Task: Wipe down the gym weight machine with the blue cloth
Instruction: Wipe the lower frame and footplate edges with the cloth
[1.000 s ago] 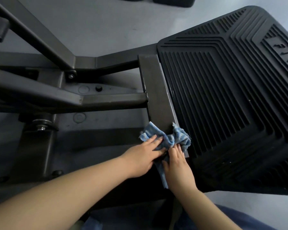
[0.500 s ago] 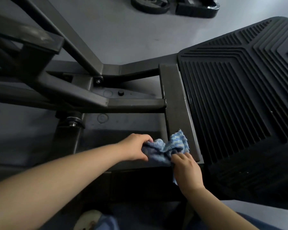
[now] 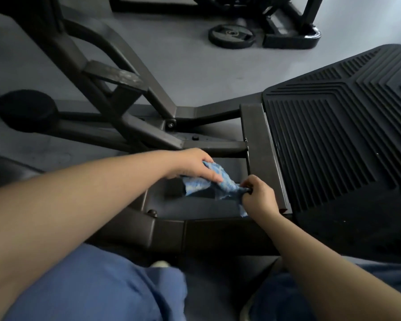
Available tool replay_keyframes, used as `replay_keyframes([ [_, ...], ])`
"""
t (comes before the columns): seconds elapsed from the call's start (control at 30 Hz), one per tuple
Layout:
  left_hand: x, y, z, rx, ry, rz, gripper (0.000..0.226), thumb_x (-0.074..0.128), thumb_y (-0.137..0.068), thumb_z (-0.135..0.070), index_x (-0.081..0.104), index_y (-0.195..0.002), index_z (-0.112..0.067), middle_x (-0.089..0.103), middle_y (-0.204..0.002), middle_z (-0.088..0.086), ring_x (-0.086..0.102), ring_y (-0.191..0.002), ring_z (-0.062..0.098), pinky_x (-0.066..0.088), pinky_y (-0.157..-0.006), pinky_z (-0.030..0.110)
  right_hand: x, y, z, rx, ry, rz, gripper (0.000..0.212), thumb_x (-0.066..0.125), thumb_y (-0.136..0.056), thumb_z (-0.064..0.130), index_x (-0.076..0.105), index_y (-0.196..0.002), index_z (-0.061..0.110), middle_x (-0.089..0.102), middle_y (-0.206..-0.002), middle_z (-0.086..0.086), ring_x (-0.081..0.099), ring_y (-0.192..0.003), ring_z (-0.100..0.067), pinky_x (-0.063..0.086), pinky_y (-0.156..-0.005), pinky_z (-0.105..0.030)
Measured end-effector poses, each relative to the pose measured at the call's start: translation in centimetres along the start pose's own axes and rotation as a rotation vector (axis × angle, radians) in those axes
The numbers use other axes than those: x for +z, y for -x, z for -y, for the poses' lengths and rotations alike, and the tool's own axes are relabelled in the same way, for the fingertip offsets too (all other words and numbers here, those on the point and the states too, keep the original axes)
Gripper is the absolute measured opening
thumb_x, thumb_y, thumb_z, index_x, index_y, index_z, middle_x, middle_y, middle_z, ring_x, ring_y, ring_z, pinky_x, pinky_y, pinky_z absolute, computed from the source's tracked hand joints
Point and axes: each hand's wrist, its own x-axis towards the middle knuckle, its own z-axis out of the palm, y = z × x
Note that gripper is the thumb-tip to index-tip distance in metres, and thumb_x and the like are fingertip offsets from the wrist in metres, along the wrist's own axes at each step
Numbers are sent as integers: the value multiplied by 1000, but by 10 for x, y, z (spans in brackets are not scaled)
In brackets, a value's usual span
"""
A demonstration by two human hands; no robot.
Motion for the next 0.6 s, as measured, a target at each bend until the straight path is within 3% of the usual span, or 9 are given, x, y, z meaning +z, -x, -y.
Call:
replay_keyframes([
  [0.1,-4,11,-6,-18,117,61,33,77,-75,-16,63,-105,-18,68,-95,0,65,-84,12,54,-76,24,-2,-1,12,6,-36,135,32,52,-76,-4,62,-97,18,60,-94,0,56,-91,-20,42,-73,-24],
  [0.2,-7,11,-8,-56,239,18,30,66,-81,-43,65,-102,-22,68,-104,5,64,-95,19,52,-81,31,2,-7,21,-26,-99,271,38,53,-79,-3,57,-111,17,60,-94,0,60,-94,-23,45,-79,-26],
  [0.27,-11,8,-9,-124,438,-9,35,56,-86,-48,64,-98,-16,69,-99,9,65,-89,20,51,-76,28,10,-14,24,-60,-31,325,45,57,-78,4,56,-118,25,58,-84,4,60,-86,-22,49,-79,-31],
  [0.37,-17,1,-2,-129,455,-44,15,64,-86,-28,65,-85,-13,67,-82,6,63,-76,17,50,-67,22,23,-25,29,-50,68,231,22,57,-82,13,69,-97,23,60,-78,2,59,-82,-21,46,-72,-29],
  [0.43,-22,-3,3,-121,467,-87,8,66,-85,-18,64,-79,-14,64,-77,5,60,-73,17,49,-67,23,35,-28,32,97,-87,170,11,59,-85,12,67,-87,17,59,-75,0,54,-74,-17,40,-65,-24],
  [0.5,-26,-10,7,-110,598,-97,10,62,-87,-14,61,-77,-14,61,-74,6,58,-69,17,49,-64,23,52,-28,33,331,-356,239,3,62,-88,15,60,-87,18,56,-75,-1,50,-64,-14,38,-59,-25],
  [0.6,-32,-19,14,-69,830,-118,12,61,-87,-15,60,-75,-16,63,-66,3,59,-63,17,50,-62,24,73,-24,41,674,-745,435,24,55,-93,34,51,-104,13,51,-79,-8,49,-63,-19,41,-60,-30],
])
